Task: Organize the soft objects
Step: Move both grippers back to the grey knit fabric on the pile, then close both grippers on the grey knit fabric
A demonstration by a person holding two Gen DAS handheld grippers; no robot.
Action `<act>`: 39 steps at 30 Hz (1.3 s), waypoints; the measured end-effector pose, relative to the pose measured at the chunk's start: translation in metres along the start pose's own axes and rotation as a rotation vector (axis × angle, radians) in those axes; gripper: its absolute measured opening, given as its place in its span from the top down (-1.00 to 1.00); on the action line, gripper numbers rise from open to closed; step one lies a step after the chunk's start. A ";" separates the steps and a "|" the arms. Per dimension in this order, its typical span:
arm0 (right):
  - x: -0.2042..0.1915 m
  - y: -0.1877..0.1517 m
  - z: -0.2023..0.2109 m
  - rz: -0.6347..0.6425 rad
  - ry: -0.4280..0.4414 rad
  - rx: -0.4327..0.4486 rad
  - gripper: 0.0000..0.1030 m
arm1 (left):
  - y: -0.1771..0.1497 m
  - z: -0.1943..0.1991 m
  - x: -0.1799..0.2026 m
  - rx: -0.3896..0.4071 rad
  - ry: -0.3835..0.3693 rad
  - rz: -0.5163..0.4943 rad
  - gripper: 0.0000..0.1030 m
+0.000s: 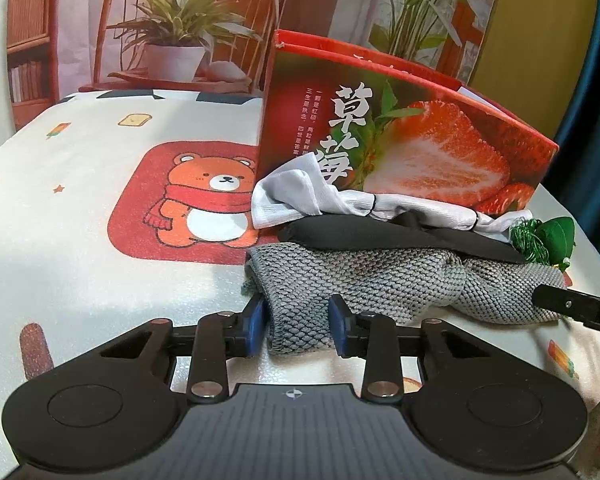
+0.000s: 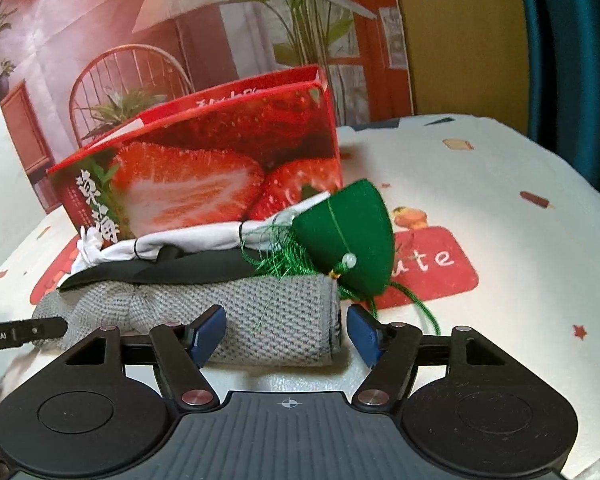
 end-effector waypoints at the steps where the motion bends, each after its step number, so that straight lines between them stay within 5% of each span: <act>1: 0.000 -0.001 -0.001 0.005 0.001 -0.002 -0.24 | 0.000 0.000 0.001 0.002 0.001 -0.004 0.27; 18: -0.006 -0.007 -0.010 0.068 0.017 -0.019 -0.27 | 0.000 0.001 0.002 0.011 -0.008 -0.020 0.27; 30: -0.005 -0.001 0.000 0.007 0.021 -0.032 0.06 | 0.003 0.014 0.008 0.060 -0.016 -0.041 0.62; 39: -0.033 0.002 0.012 0.066 0.127 -0.041 0.61 | 0.015 0.039 -0.007 0.174 0.021 0.048 0.66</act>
Point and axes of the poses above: each gripper's, at about its wrist camera, not at the fingertips, and z roughly against the way its jaws point, x to its right, y to its top, the point moved 4 cm from there along -z, roughly the way its jaws point, and after that the axes turned 15 degrees about y, right-handed, at the moved point
